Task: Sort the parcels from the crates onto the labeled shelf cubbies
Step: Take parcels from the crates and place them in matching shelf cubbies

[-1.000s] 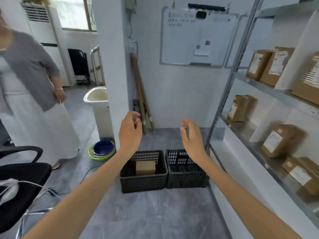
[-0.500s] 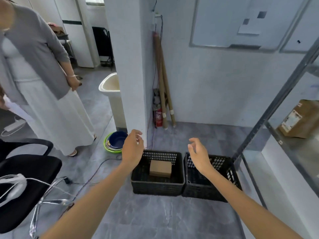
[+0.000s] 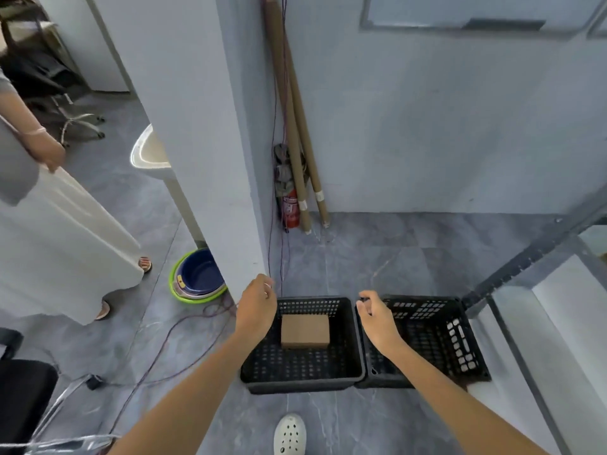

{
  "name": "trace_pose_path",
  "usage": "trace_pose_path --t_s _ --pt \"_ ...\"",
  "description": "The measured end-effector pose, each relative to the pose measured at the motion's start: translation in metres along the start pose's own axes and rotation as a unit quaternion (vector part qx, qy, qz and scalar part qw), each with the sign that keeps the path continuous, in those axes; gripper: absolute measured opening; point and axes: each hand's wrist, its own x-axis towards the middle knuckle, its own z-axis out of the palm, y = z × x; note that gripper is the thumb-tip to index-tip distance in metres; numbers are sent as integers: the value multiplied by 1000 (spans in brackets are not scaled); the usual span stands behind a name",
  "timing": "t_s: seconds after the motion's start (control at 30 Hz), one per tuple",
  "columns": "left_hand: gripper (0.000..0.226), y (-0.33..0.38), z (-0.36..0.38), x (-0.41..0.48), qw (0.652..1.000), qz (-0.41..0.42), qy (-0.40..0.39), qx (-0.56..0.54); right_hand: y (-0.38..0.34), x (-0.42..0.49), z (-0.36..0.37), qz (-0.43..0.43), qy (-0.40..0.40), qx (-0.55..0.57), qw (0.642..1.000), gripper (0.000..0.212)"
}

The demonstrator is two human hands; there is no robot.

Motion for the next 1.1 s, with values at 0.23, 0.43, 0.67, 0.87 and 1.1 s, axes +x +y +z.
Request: trace_pose_path --t_s 0.23,0.43,0.67,0.87,1.1 --pt "14 -92 103 105 996 -74 -58 -4 82 130 83 102 -28 12 994 31" --pt "20 -252 270 186 984 -155 -81 -19 235 259 213 171 -70 -7 983 36" --pt "65 -436 439 242 951 -247 -182 36 404 371 350 298 -107 41 948 48" --pt "71 -488 502 255 914 -334 -224 -57 471 401 417 333 -134 174 917 54" --pt "38 -434 437 225 902 -374 -174 -129 421 354 357 335 -83 208 915 36"
